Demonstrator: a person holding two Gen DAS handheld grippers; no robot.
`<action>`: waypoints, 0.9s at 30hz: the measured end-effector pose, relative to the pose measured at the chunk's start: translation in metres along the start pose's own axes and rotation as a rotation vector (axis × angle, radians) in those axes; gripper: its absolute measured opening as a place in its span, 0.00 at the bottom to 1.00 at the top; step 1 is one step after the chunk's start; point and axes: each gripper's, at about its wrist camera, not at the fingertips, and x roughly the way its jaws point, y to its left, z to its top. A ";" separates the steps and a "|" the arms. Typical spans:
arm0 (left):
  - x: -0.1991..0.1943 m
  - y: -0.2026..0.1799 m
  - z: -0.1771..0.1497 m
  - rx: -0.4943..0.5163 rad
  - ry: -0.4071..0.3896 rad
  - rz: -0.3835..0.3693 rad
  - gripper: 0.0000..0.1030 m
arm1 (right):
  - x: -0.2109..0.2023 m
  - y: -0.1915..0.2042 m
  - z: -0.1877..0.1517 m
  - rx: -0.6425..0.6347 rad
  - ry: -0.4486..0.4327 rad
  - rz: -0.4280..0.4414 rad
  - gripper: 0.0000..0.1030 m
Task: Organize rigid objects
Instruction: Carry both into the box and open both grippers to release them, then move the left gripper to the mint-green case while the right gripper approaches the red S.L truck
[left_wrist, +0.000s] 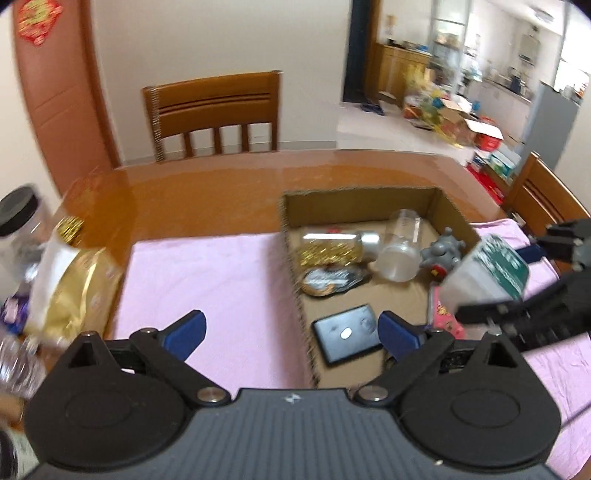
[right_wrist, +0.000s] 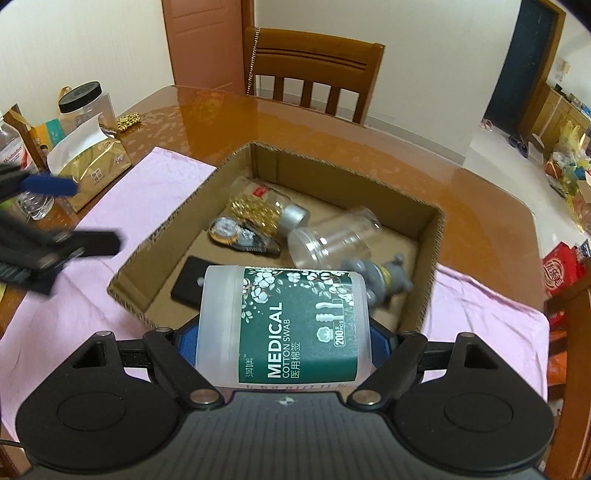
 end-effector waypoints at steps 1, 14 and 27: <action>-0.003 0.003 -0.003 -0.004 0.005 0.007 0.96 | 0.004 0.002 0.004 -0.006 0.002 -0.003 0.84; -0.021 0.011 -0.055 -0.116 0.048 0.079 0.96 | 0.031 0.020 0.029 -0.058 -0.044 -0.046 1.00; -0.047 -0.029 -0.076 -0.184 0.009 0.244 0.97 | -0.023 0.013 -0.026 -0.103 -0.084 0.002 1.00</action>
